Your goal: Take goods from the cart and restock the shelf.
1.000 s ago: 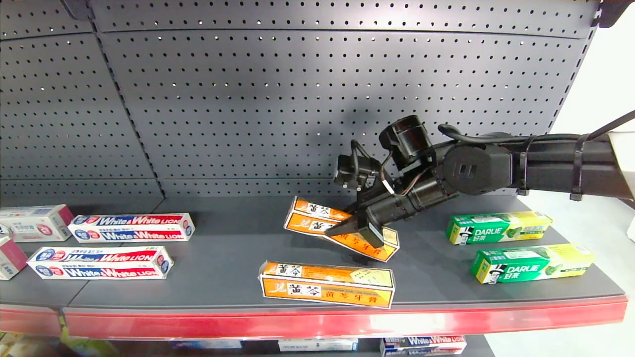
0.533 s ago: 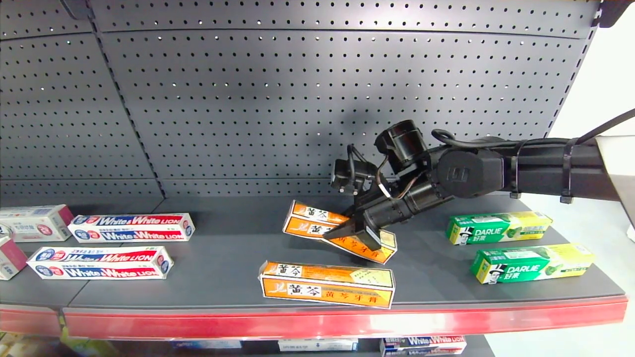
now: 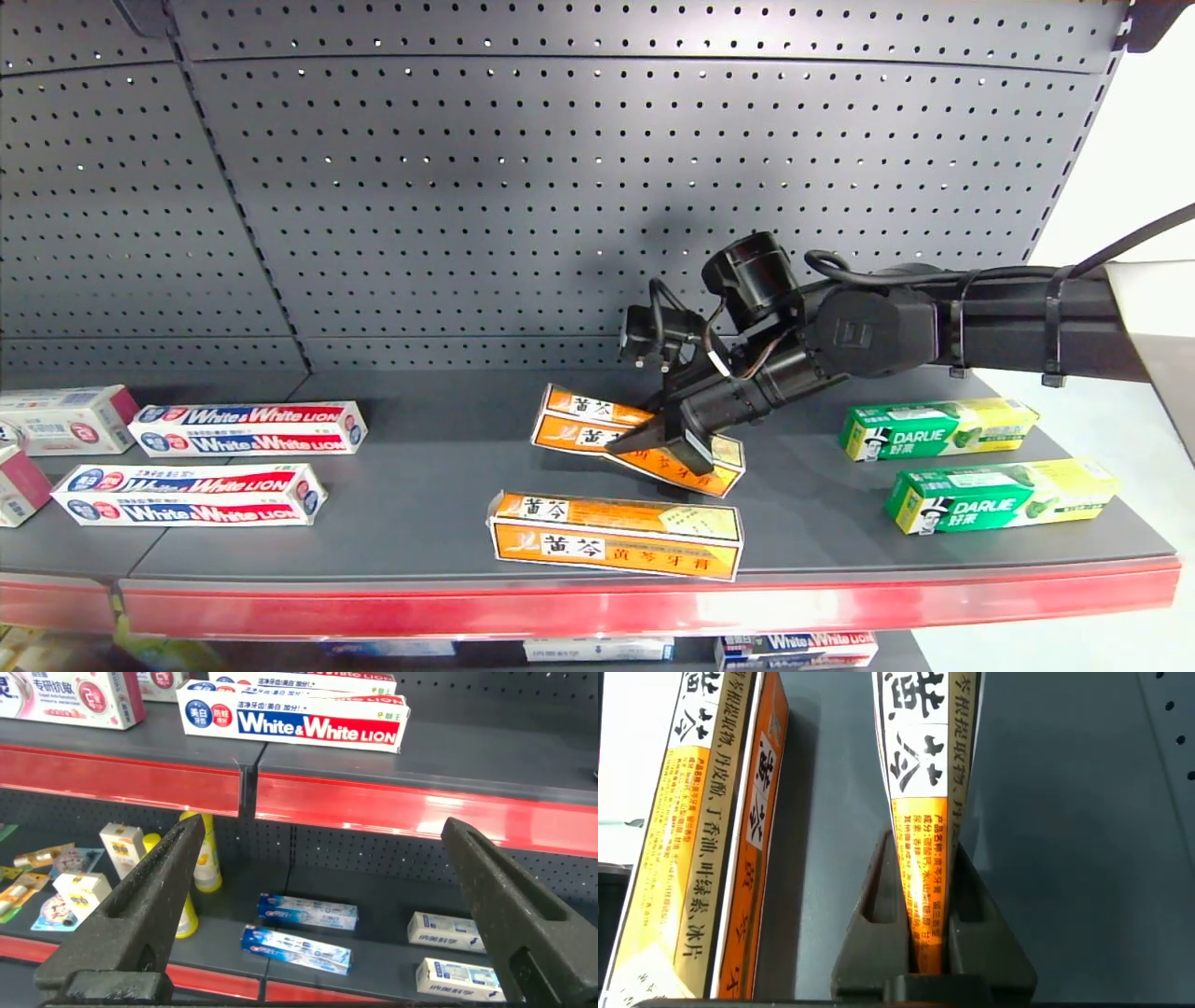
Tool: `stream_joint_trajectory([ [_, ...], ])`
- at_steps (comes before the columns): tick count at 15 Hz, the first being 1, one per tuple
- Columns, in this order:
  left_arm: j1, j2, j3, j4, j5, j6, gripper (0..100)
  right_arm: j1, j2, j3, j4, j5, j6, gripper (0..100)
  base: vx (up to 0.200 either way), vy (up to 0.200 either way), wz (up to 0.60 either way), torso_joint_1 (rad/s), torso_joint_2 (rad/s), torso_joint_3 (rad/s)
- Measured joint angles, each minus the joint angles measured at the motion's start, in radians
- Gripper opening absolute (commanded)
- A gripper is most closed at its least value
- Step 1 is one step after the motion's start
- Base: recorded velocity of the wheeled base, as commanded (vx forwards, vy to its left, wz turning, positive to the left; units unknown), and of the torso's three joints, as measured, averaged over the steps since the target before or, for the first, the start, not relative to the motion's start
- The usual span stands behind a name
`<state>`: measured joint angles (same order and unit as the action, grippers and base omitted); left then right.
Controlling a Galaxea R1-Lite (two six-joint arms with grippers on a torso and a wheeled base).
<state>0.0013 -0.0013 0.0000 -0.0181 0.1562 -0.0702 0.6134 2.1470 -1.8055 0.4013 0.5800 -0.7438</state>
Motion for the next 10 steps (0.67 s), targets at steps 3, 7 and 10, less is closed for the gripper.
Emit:
stream_joint_trajectory([
  [3, 0.000, 0.000, 0.000, 0.000, 0.000, 0.000, 100, 0.000, 0.003, 0.001, -0.001, 0.000, -0.001, 0, 0.000, 0.000, 0.00, 0.000, 0.00, 0.000],
  [7, 0.000, 0.000, 0.000, 0.000, 0.000, 0.000, 100, 0.000, 0.004, 0.003, -0.001, 0.001, -0.007, 0, 0.000, 0.000, 0.00, 0.000, 0.00, 0.000],
  [10, 0.000, 0.000, 0.000, 0.000, 0.000, 0.000, 100, 0.001, 0.005, 0.003, 0.000, 0.000, -0.009, 0, 0.000, 0.000, 0.00, 0.000, 0.00, 0.000],
])
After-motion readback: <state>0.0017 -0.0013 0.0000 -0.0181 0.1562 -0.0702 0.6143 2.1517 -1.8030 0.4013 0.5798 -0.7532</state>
